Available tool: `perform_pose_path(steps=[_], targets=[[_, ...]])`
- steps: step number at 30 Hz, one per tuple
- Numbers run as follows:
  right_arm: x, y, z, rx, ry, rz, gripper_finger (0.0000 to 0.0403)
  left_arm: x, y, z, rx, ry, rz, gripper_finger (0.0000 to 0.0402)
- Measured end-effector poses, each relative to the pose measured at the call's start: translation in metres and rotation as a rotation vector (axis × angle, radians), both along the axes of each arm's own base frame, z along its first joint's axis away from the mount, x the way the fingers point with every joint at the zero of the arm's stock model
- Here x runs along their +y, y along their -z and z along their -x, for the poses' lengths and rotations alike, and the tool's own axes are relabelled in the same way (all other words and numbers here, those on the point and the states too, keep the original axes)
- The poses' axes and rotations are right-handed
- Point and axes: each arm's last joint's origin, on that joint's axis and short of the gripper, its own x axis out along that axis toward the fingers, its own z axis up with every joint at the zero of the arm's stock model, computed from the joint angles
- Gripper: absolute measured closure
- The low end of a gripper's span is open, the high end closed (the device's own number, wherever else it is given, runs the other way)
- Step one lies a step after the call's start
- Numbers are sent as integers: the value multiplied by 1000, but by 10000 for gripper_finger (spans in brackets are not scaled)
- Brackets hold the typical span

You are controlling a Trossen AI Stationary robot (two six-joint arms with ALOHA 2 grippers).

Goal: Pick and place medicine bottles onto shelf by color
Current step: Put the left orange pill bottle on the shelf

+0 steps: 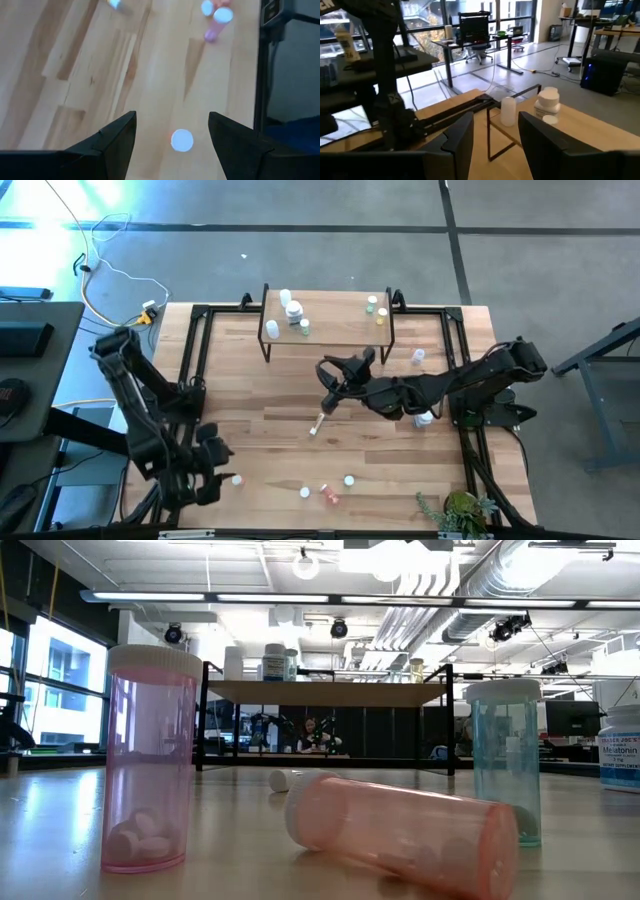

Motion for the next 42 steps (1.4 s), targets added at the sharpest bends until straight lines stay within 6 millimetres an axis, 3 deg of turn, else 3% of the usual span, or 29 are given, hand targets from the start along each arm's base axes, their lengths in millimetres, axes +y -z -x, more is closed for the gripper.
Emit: perform_pose_path(steps=[12, 36, 42], targets=[[5, 3, 1, 39, -50, 5, 256, -32, 43, -7, 80, -48, -24, 163], [5, 14, 3, 113, -77, -44, 256, -45, 90, -18, 166, -167, -92, 163], [6, 14, 3, 114, -85, -46, 256, -45, 90, -18, 168, -156, -99, 192]])
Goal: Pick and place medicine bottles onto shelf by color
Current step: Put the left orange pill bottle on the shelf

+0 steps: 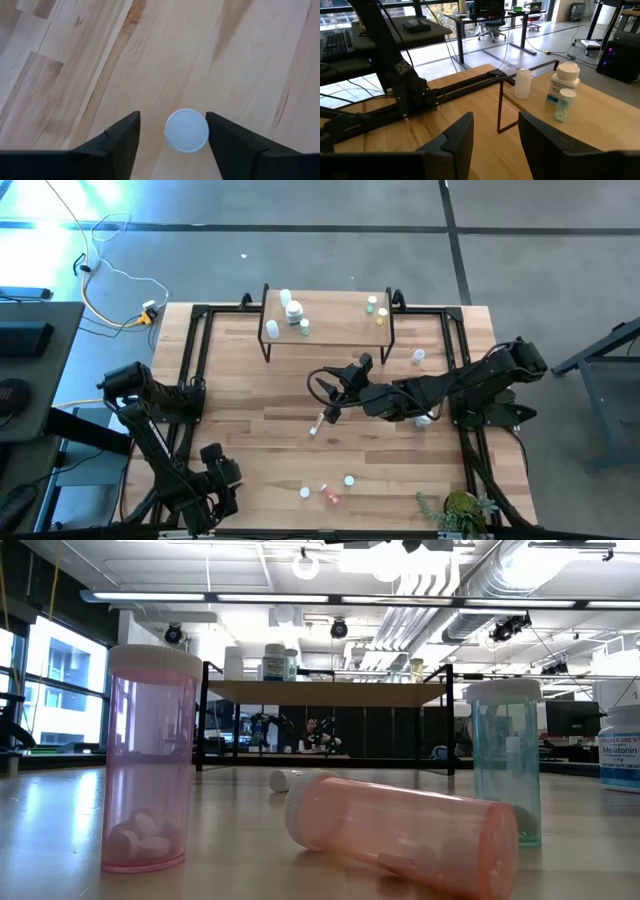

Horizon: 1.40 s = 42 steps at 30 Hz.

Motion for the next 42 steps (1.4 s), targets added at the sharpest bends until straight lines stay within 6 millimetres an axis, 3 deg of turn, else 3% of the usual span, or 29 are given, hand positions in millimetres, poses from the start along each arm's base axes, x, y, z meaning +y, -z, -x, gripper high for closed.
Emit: perform_pose_path(steps=[12, 22, 27, 35, 42], targets=[[0, 0, 0, 0, -2, -1, 256, 0, 0, 0, 25, 14, 8, 289], [0, 0, 0, 4, -18, 0, 256, 0, 0, 0, 22, 8, 13, 289], [0, 0, 0, 7, -19, 4, 256, 5, -11, -2, -6, -25, 55, 291], [-3, 0, -1, -19, 1, -40, 256, 32, -48, -12, -73, -36, 126, 288], [-16, -2, -3, -27, 38, -43, 256, 75, -81, -27, -123, -11, 120, 288]])
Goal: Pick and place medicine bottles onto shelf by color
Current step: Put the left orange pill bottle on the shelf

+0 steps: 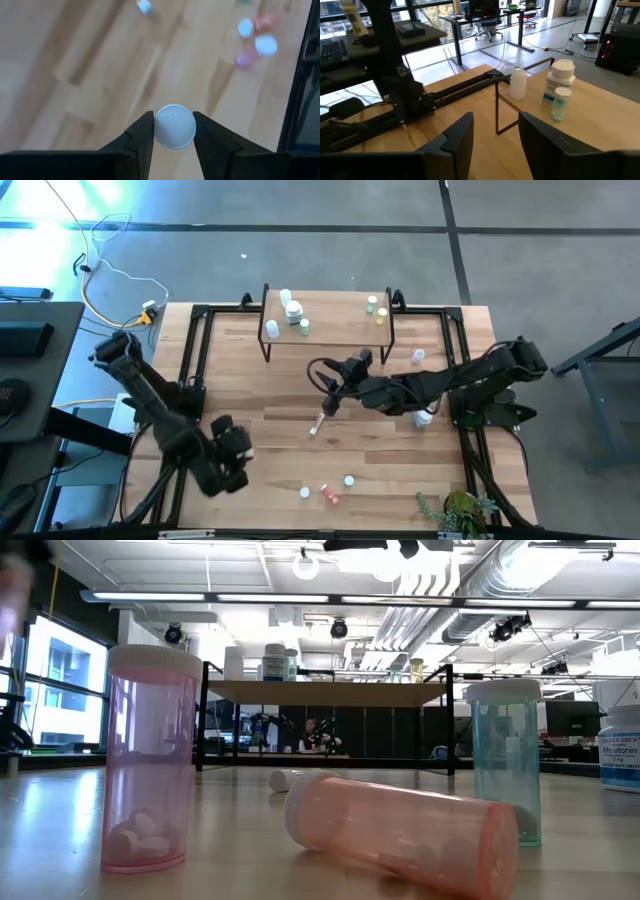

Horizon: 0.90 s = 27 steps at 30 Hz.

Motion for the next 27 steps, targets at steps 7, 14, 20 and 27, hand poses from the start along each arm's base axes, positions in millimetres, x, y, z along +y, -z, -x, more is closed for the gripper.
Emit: perform_pose_path(steps=[7, 14, 20, 27], targets=[[-25, -11, 3, -30, 51, -10, 256, 60, -29, -13, -52, -7, -58, 287], [-58, -18, 7, -42, 136, -13, 256, 120, -56, -13, -77, -5, -126, 287], [-82, -17, 7, -25, 165, -23, 256, 169, -81, -13, -85, -14, -234, 287], [-109, -17, 9, -26, 236, -24, 256, 224, -105, -7, -58, -49, -342, 287]])
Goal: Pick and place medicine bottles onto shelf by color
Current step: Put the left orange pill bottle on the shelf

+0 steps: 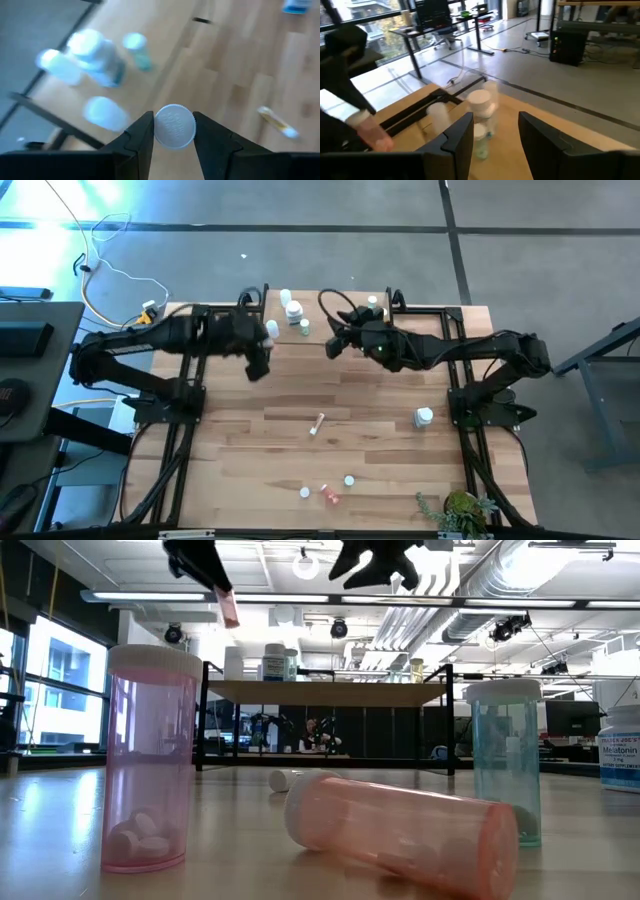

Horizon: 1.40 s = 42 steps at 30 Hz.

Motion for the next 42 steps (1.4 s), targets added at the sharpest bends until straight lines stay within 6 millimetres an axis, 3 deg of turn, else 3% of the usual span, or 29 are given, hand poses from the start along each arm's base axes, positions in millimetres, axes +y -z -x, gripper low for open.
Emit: perform_pose_path(steps=[11, 19, 30, 42], targets=[[-37, 0, 6, 0, 87, -7, 256, 60, -40, 11, 15, -75, -143, 287], [-55, 0, 11, 0, 143, -7, 256, 93, -55, -2, 41, -67, -208, 287], [-74, 0, 17, 1, 202, -7, 256, 131, -51, -43, 80, -11, -208, 287], [-100, 5, 29, 52, 285, -19, 256, 153, -33, -86, 54, 83, -109, 287]])
